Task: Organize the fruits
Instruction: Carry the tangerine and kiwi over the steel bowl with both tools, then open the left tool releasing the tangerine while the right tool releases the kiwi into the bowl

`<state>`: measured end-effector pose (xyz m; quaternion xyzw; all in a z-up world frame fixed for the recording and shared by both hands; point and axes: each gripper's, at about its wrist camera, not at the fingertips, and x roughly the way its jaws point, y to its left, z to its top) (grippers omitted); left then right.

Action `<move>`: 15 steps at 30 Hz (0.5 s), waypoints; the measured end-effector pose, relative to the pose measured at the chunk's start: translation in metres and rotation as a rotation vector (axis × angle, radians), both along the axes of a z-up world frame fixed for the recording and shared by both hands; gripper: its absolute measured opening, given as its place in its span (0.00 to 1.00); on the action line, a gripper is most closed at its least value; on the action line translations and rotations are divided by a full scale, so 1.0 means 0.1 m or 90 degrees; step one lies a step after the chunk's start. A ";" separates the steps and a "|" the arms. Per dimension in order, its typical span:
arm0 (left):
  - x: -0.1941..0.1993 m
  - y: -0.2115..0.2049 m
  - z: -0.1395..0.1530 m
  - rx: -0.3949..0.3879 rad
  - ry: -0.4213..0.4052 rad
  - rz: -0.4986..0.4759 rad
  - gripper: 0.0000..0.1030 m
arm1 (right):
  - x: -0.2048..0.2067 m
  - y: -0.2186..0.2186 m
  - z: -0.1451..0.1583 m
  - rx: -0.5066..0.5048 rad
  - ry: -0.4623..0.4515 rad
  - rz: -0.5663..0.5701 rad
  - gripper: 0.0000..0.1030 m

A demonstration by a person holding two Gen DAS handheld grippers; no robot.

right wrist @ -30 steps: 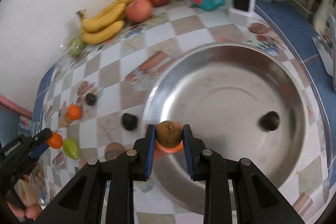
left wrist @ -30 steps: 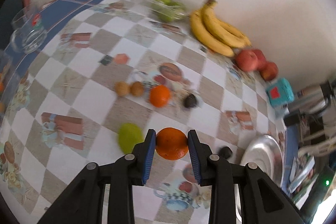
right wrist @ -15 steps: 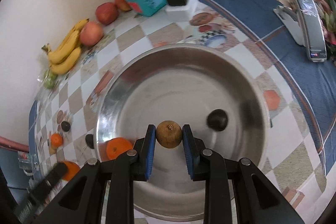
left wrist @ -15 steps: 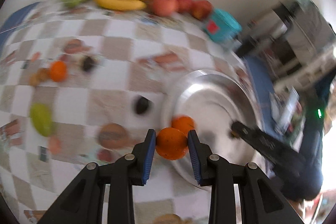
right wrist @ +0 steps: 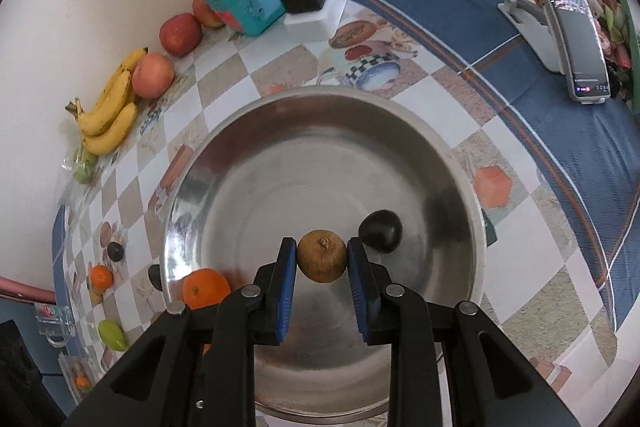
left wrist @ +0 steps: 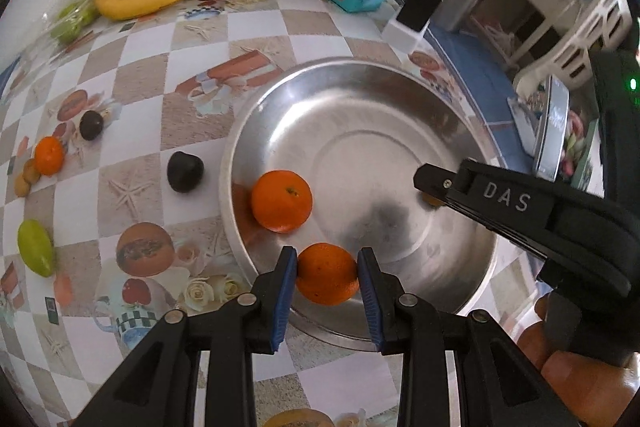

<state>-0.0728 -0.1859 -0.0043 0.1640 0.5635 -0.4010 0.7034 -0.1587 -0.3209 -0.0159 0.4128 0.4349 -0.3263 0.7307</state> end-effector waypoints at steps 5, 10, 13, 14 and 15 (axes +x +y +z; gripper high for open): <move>-0.04 -0.03 -0.05 0.011 -0.007 -0.016 0.32 | 0.03 0.01 -0.06 0.014 0.003 0.009 0.27; -0.05 -0.04 -0.01 0.007 -0.018 -0.021 0.33 | 0.05 0.01 -0.07 0.019 0.009 0.013 0.27; -0.03 -0.04 -0.01 0.006 -0.012 -0.017 0.33 | 0.05 0.01 -0.08 0.022 0.010 0.012 0.31; -0.02 -0.04 -0.01 0.006 -0.010 -0.015 0.33 | 0.06 0.01 -0.08 0.021 0.012 0.011 0.35; -0.01 -0.03 -0.01 0.005 -0.008 -0.013 0.33 | 0.06 0.01 -0.08 0.019 0.014 0.011 0.35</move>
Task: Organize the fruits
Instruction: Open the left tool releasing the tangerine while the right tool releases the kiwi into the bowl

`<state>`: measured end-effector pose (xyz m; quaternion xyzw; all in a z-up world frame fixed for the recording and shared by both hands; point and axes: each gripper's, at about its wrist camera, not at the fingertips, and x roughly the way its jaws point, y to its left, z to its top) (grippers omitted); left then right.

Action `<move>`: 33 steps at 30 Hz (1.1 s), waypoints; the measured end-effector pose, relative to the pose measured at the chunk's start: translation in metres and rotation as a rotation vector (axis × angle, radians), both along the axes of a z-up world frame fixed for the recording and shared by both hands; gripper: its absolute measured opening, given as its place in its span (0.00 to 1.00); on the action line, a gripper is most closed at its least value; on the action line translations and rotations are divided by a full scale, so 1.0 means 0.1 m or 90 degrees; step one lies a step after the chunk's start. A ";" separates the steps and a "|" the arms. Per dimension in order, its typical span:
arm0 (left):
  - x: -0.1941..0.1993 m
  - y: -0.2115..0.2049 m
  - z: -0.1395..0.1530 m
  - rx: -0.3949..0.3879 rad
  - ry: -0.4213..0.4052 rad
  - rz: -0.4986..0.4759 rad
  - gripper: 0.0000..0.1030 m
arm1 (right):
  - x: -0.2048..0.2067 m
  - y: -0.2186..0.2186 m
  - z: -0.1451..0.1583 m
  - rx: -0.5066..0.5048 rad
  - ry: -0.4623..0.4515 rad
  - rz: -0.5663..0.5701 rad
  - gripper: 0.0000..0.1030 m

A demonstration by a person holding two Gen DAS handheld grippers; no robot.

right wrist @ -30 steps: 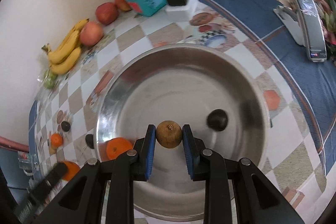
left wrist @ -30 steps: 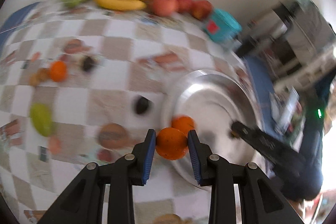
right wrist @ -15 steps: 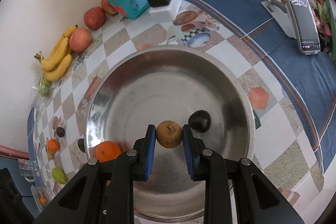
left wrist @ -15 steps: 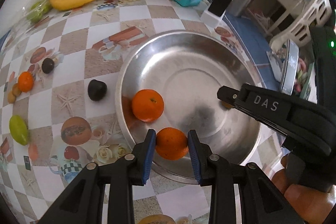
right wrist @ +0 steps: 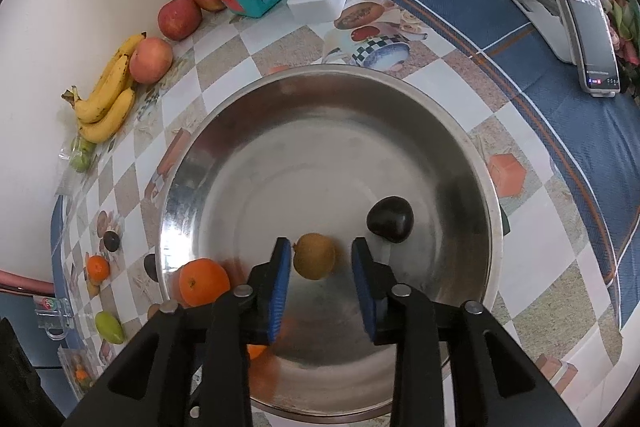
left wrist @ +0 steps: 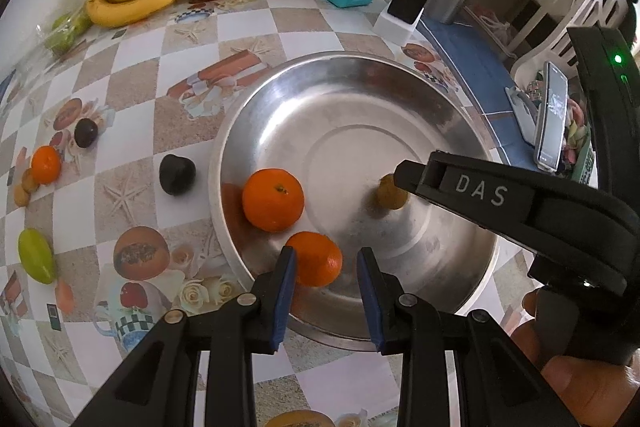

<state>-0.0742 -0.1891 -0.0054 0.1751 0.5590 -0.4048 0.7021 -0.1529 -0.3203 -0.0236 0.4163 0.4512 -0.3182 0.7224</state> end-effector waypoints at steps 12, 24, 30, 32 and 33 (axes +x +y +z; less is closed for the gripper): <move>0.32 0.24 0.04 -0.019 0.036 0.085 0.36 | 0.03 0.02 0.02 -0.009 0.000 0.012 0.35; 0.90 0.67 0.18 -0.057 0.048 0.225 0.36 | 0.13 0.17 0.13 -0.030 -0.004 0.054 0.35; 1.11 0.92 0.23 -0.078 0.054 0.286 0.36 | 0.20 0.31 0.20 -0.044 -0.013 0.080 0.35; 1.16 0.99 0.24 -0.080 0.052 0.304 0.36 | 0.23 0.35 0.24 -0.053 -0.015 0.089 0.35; 1.18 1.02 0.24 -0.081 0.052 0.311 0.36 | 0.24 0.37 0.26 -0.057 -0.017 0.094 0.35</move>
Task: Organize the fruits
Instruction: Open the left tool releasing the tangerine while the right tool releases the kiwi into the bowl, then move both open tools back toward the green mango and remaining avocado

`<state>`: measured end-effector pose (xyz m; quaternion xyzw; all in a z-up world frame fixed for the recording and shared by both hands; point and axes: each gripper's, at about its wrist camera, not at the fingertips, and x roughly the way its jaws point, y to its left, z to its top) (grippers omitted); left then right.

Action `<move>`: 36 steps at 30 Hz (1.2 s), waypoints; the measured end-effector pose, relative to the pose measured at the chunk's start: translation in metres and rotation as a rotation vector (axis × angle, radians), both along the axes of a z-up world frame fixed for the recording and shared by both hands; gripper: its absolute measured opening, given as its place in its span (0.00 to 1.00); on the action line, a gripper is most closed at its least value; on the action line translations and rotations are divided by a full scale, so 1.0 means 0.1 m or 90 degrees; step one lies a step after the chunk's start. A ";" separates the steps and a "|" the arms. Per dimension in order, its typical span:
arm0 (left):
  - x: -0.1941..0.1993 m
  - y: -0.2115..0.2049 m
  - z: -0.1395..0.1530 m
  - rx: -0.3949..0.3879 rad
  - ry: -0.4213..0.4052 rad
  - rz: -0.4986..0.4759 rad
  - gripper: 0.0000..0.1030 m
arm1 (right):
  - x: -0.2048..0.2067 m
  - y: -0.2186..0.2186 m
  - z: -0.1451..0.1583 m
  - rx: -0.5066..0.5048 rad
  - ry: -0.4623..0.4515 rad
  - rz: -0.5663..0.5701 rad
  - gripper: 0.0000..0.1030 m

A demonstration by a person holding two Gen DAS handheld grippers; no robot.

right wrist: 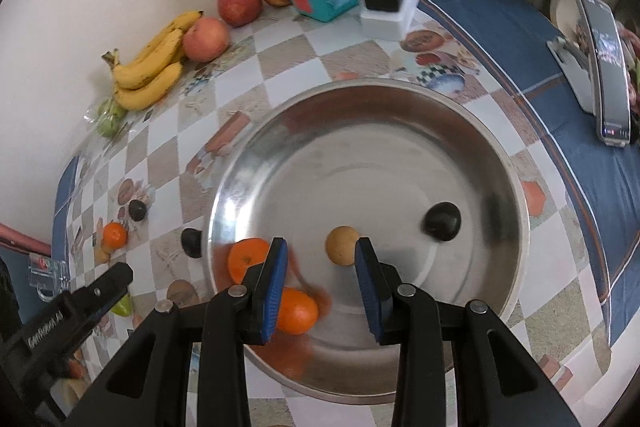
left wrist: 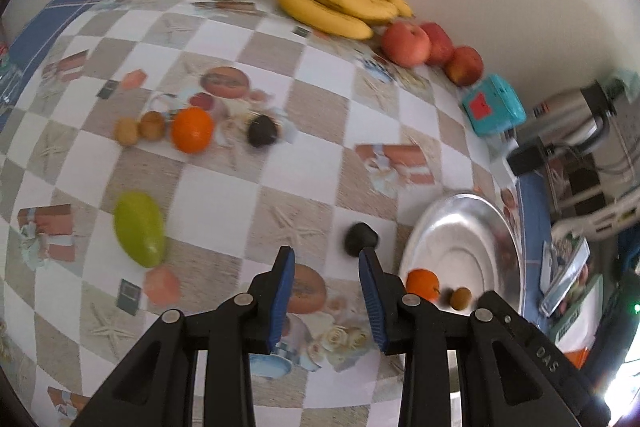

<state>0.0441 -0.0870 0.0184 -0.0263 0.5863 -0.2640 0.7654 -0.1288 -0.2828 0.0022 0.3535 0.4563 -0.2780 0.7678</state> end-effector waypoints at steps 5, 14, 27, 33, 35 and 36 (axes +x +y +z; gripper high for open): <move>0.04 0.08 -0.01 -0.003 0.003 0.017 0.39 | 0.05 0.06 0.01 -0.009 0.003 0.018 0.35; 0.07 0.11 -0.09 0.038 0.004 0.043 0.95 | 0.09 0.10 0.00 -0.027 0.017 0.036 0.64; 0.11 0.17 -0.11 0.079 -0.025 0.064 1.00 | 0.16 0.18 0.03 -0.074 0.012 0.061 0.91; 0.11 0.18 -0.09 0.089 -0.037 0.063 1.00 | 0.18 0.20 0.04 -0.084 0.005 0.067 0.91; 0.11 0.18 -0.08 0.091 -0.041 0.062 1.00 | 0.18 0.20 0.06 -0.084 -0.005 0.067 0.91; 0.12 0.19 -0.08 0.092 -0.044 0.062 1.00 | 0.18 0.20 0.07 -0.086 -0.008 0.067 0.91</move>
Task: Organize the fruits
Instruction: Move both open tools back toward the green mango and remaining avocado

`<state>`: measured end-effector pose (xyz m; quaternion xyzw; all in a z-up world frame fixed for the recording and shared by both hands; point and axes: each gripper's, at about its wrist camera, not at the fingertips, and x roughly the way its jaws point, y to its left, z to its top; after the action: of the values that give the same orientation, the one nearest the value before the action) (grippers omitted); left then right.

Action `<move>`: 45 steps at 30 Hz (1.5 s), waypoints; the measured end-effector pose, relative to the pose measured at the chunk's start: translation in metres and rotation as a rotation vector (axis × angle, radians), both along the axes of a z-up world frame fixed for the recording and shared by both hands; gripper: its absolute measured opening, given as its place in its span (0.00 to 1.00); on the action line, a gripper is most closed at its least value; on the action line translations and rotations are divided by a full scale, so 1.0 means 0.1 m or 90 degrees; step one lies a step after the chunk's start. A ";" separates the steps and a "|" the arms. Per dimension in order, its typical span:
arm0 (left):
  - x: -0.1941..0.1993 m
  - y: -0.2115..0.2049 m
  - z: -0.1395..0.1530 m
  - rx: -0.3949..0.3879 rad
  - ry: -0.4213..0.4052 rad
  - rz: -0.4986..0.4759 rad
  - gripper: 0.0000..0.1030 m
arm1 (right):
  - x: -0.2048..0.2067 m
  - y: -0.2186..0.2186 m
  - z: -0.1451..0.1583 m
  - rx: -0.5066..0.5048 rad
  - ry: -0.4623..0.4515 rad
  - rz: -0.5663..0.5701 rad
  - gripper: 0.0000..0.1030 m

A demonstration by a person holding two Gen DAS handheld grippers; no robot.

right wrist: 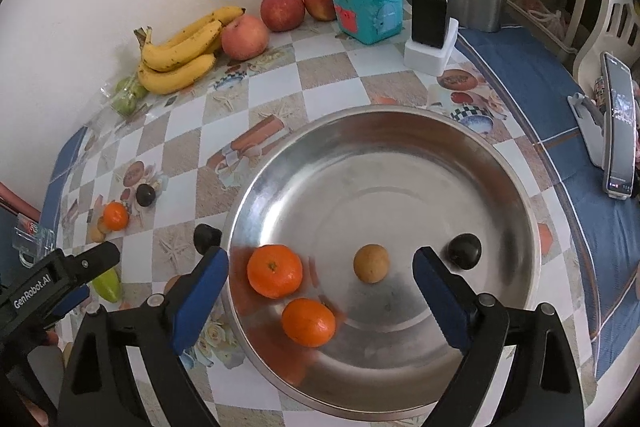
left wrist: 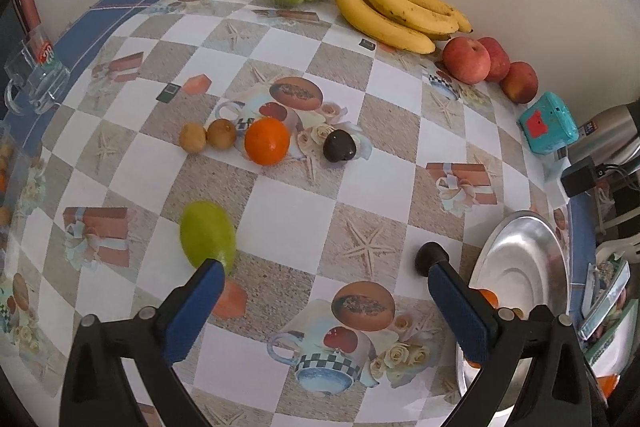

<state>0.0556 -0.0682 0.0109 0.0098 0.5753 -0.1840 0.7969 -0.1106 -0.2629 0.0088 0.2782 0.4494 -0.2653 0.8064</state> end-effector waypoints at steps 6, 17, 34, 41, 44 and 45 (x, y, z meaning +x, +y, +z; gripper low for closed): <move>0.01 0.03 0.05 0.016 -0.024 -0.003 1.00 | 0.02 0.02 0.02 0.000 -0.007 0.010 0.91; 0.11 0.23 0.14 0.075 -0.085 0.006 1.00 | 0.10 0.10 -0.01 0.014 -0.016 0.033 0.91; 0.41 0.89 0.16 0.062 -0.068 0.139 1.00 | 0.57 0.70 0.05 0.006 -0.041 0.195 0.91; 0.48 0.95 0.01 0.053 -0.024 0.157 1.00 | 0.77 0.86 0.10 -0.011 -0.064 0.240 0.91; 0.48 0.90 -0.06 0.057 -0.009 0.149 1.00 | 0.79 0.79 0.09 -0.019 -0.057 0.220 0.91; 0.48 0.88 -0.09 0.061 -0.005 0.147 1.00 | 0.79 0.76 0.08 -0.018 -0.056 0.210 0.91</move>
<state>0.1037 0.0195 0.0019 -0.0180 0.5779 -0.0633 0.8134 -0.0314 -0.1870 0.0168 0.2010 0.4498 -0.1235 0.8614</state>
